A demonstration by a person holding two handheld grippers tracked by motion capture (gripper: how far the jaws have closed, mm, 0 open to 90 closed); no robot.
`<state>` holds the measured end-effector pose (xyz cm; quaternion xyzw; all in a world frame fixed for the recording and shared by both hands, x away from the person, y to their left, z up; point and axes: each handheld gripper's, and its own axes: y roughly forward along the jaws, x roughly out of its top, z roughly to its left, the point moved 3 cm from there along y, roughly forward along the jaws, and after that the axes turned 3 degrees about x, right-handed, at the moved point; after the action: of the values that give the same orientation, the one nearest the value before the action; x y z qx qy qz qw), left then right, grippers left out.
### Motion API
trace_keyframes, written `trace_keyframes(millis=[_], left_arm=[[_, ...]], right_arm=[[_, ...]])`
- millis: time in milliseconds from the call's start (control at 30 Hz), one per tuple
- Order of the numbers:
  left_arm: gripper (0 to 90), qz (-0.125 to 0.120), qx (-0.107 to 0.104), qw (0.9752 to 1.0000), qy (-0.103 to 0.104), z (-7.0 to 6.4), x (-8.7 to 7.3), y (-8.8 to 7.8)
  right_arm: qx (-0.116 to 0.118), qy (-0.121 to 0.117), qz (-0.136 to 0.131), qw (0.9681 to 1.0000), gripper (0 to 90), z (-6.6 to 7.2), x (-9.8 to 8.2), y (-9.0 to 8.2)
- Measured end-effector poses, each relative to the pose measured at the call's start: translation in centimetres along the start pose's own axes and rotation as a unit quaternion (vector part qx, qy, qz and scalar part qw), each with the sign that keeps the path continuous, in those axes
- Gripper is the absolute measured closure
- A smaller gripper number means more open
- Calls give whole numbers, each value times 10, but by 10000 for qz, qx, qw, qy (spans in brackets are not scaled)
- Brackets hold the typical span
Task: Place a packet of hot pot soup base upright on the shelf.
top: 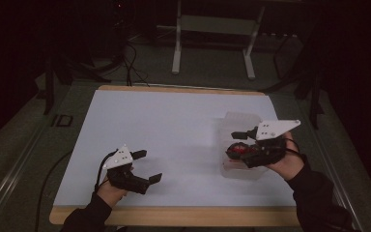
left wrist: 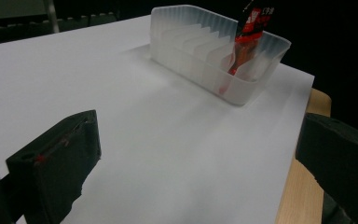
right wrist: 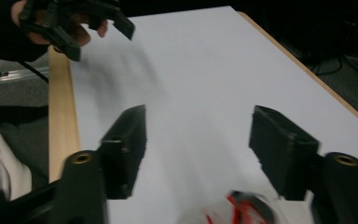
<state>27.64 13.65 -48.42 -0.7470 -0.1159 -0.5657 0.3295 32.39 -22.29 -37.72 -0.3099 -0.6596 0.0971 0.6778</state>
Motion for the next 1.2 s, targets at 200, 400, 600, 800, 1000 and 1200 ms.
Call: trace_keyframes(millis=[200,400,600,800,1000,1200], left_arm=[[1,1,-2,10000,19,-1,0,-1],[1,8,-20,10000,31,-2,0,-2],[1,-5,-10,10000,36,-3,-1,-5],[1,-4,-2,10000,14,-2,-1,-6],[1,-6,-21,10000,31,-3,-2,-6],[1,7,-28,10000,28,-3,-3,-8]], right_arm=[[-120,116,-9,9999,189,23,-6,19],[-166,325,-95,9993,137,38,-13,29],[-406,728,-280,9961,105,43,-29,34],[-444,770,-173,9959,106,52,-51,40],[-260,814,-169,9962,133,62,-62,40],[-154,872,-195,9959,137,74,-71,33]])
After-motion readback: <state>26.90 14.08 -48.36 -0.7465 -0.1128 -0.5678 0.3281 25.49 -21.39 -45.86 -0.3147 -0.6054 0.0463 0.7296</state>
